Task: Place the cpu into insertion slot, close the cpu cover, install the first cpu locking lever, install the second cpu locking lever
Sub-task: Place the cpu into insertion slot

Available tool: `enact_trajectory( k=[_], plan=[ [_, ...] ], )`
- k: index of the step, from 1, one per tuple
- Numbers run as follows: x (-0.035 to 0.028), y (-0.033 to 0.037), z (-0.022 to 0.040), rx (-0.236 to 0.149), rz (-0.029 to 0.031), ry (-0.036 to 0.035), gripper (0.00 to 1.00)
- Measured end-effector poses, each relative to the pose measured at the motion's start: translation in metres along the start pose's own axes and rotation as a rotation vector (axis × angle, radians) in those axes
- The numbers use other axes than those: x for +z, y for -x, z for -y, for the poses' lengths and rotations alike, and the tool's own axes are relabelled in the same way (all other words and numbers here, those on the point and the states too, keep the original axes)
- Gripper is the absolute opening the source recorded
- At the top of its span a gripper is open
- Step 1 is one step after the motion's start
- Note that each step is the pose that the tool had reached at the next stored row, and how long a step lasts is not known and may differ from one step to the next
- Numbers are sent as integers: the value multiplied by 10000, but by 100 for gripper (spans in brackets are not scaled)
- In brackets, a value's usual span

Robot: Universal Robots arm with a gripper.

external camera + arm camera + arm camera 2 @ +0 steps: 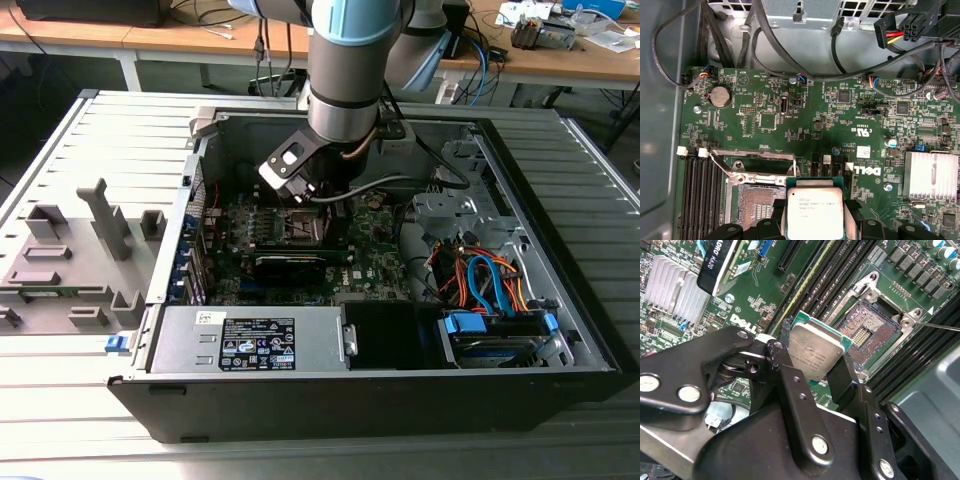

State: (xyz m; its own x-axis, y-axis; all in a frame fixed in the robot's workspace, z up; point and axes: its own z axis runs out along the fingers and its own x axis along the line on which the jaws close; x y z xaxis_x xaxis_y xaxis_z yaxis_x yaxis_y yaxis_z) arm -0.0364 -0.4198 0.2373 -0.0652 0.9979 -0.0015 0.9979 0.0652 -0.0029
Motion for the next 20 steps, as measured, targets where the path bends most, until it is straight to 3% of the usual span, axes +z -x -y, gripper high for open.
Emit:
enact_trajectory(
  k=[5, 8, 10, 13, 18, 19, 20],
  plan=[
    [0, -58, 0, 12, 6, 0, 55],
    [-1, -129, 1, 12, 31, -3, 55],
    [0, -158, 20, 12, 54, -2, 55],
    [0, -191, 58, 13, 139, -3, 55],
    [0, -263, 75, 14, 431, -21, 55],
    [0, -289, 75, 14, 536, -28, 55],
    [0, -303, 75, 14, 591, -32, 55]
  ],
)
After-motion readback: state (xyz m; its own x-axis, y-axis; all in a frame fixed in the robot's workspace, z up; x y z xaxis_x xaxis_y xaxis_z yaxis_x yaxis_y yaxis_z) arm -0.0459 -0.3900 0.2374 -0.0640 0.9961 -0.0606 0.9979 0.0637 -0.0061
